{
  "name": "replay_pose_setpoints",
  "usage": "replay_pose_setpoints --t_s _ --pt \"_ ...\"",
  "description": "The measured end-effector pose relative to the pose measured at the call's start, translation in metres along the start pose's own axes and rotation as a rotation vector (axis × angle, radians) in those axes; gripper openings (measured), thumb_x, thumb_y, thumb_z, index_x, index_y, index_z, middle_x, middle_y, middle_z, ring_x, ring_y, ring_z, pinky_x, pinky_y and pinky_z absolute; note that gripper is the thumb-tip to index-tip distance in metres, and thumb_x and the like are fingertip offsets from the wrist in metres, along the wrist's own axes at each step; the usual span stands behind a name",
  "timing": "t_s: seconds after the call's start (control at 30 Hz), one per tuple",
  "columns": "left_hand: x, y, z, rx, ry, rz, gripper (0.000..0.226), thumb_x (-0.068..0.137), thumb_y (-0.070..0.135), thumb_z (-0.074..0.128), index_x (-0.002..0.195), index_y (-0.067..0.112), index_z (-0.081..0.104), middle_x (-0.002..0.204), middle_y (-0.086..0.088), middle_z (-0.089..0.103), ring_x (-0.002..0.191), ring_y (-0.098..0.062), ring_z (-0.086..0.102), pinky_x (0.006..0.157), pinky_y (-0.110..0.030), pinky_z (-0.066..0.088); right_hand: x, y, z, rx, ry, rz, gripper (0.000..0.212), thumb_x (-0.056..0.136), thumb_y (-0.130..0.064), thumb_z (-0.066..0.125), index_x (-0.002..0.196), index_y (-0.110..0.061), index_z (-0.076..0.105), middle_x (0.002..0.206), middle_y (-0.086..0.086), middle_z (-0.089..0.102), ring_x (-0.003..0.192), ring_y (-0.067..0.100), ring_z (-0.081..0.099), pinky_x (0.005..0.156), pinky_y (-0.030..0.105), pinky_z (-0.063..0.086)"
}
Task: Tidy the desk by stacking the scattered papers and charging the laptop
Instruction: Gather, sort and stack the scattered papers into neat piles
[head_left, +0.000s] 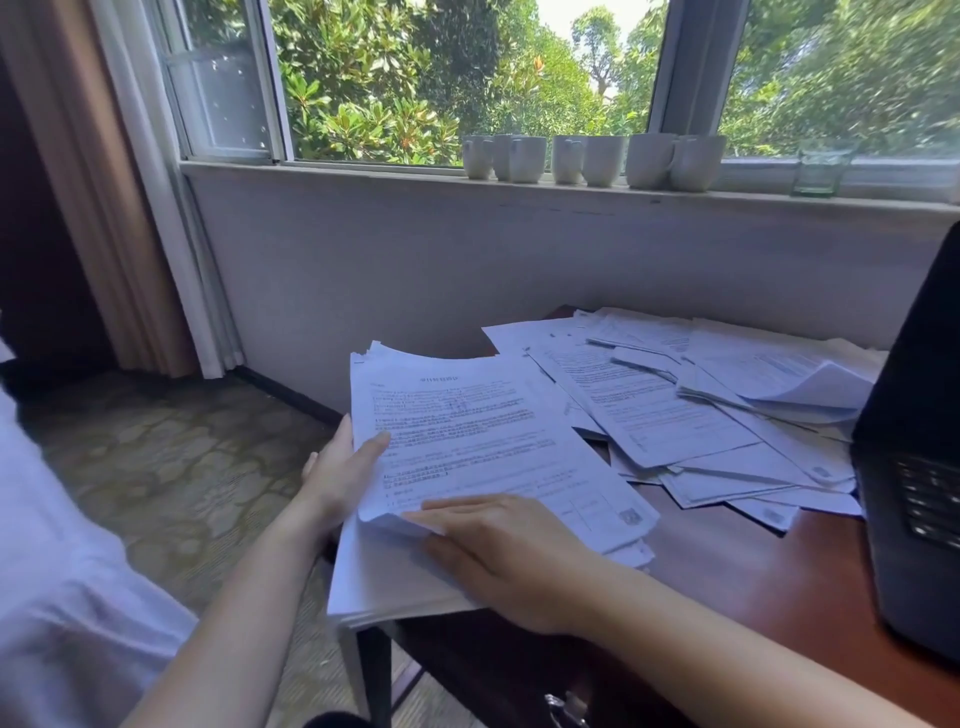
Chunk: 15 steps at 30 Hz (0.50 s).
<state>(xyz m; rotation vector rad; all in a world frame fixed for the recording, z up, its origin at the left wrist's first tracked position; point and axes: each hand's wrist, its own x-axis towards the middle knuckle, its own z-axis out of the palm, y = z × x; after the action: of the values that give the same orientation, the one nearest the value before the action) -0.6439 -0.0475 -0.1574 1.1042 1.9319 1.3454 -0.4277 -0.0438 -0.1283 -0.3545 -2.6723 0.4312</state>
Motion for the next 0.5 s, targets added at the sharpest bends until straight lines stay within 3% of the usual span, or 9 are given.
replay_pose_setpoints --t_s 0.07,0.13,0.27,0.37,0.5 --pt "0.001 -0.004 0.0 0.036 -0.009 0.036 0.095 0.046 0.068 0.045 0.136 0.037 0.042 0.141 -0.001 0.05 0.132 -0.028 0.043 0.114 -0.051 0.026 0.003 -0.002 0.001 -0.012 -0.037 0.005 0.035 0.1 -0.032 0.034 0.126 -0.022 0.056 0.123 -0.005 0.061 0.119 0.012 0.049 0.089 0.035 0.046" --pt "0.003 -0.01 -0.003 0.085 -0.031 0.088 0.061 0.053 0.057 0.051 0.114 0.049 0.048 0.123 0.009 0.062 0.121 -0.025 0.054 0.108 -0.054 0.032 0.005 -0.003 0.0 -0.006 -0.108 -0.013 0.04 0.1 -0.035 0.031 0.13 -0.02 0.054 0.134 -0.005 0.055 0.13 0.011 0.042 0.103 0.032 0.039" --pt "-0.002 -0.006 -0.002 0.14 -0.032 0.113 0.066 0.05 0.056 0.047 0.114 0.039 0.041 0.117 0.01 0.06 0.119 -0.023 0.053 0.108 -0.053 0.03 0.005 0.007 -0.017 0.051 -0.117 0.095 0.042 0.101 -0.037 0.034 0.135 -0.019 0.051 0.14 -0.004 0.051 0.131 0.009 0.041 0.108 0.024 0.03" --pt "-0.004 -0.005 -0.002 0.132 -0.038 0.116 0.063 0.056 0.055 0.048 0.117 0.039 0.037 0.118 0.011 0.059 0.12 -0.023 0.052 0.109 -0.052 0.03 0.003 0.038 -0.035 0.011 0.016 0.285 0.037 0.1 -0.033 0.041 0.13 -0.019 0.057 0.134 -0.004 0.056 0.125 0.01 0.048 0.102 0.02 0.031" --pt "-0.003 -0.008 -0.004 0.15 -0.056 0.13 0.051 0.069 0.045 0.048 0.118 0.043 0.035 0.117 0.014 0.058 0.123 -0.023 0.05 0.111 -0.054 0.026 -0.011 0.086 -0.058 -0.037 0.24 0.6 0.032 0.095 -0.026 0.051 0.125 -0.019 0.06 0.13 -0.002 0.059 0.117 0.015 0.054 0.098 0.027 0.037"
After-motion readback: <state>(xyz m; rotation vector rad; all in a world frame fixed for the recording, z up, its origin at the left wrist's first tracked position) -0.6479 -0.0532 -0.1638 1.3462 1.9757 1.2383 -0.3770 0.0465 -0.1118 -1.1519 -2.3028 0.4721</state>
